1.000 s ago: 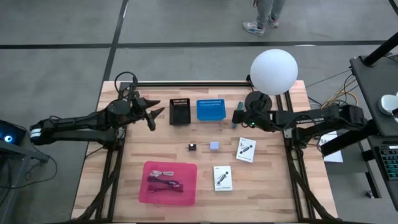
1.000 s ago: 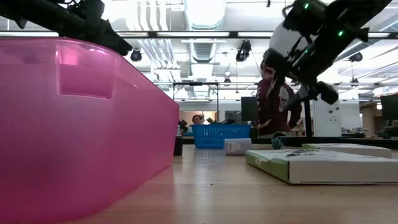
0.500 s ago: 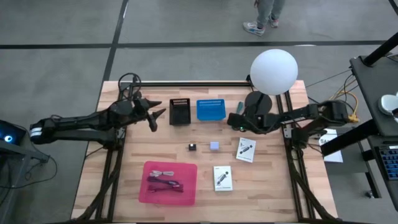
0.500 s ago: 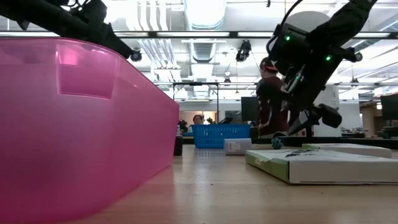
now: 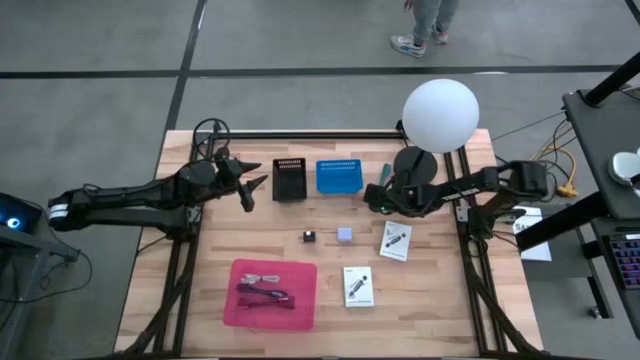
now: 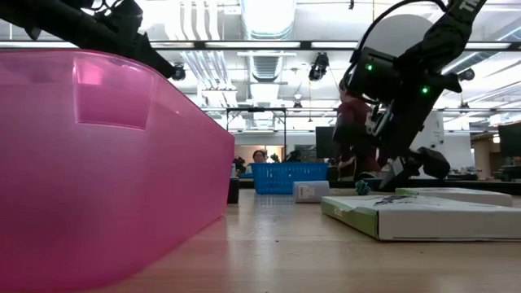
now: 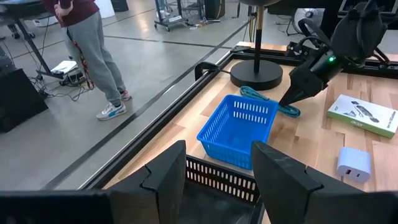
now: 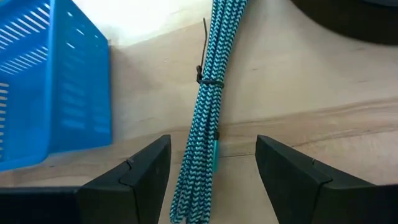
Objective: Pick and place items into bin
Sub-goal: Put the light blue charger cable into the pink bin
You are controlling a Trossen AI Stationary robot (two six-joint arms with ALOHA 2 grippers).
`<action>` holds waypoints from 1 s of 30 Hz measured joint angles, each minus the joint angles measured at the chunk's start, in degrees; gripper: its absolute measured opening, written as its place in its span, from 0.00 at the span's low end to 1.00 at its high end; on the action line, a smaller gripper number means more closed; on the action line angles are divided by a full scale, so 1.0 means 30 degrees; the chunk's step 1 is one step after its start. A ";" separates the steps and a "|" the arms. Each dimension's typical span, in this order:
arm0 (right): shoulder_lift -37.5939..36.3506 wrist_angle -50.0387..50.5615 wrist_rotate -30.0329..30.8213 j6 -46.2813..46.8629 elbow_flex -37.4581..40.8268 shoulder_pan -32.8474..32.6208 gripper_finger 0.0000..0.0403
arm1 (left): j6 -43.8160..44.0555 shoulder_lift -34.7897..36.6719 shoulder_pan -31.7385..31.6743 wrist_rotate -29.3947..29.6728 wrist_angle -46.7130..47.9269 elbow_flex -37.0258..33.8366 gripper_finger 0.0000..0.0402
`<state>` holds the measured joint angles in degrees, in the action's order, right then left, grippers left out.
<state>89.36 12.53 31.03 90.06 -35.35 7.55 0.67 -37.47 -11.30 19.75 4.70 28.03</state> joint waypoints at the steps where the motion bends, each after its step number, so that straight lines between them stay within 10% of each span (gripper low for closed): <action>1: 0.0144 -0.0014 0.0000 0.0000 -0.0027 0.0000 0.54 | 0.0000 0.0000 0.0000 -0.0007 -0.0012 -0.0005 0.41; 18: 0.1937 0.0222 -0.0219 -0.0090 -0.1413 0.0040 0.52 | 0.0015 0.0000 -0.0003 -0.0009 -0.0021 -0.0029 0.41; 30: 0.2037 0.0335 -0.0665 -0.0153 -0.1482 0.0036 0.17 | 0.0015 0.0000 -0.0003 -0.0007 -0.0048 -0.0029 0.41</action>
<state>95.47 13.54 29.03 89.60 -39.80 7.66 0.71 -37.47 -11.31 19.73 4.56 27.94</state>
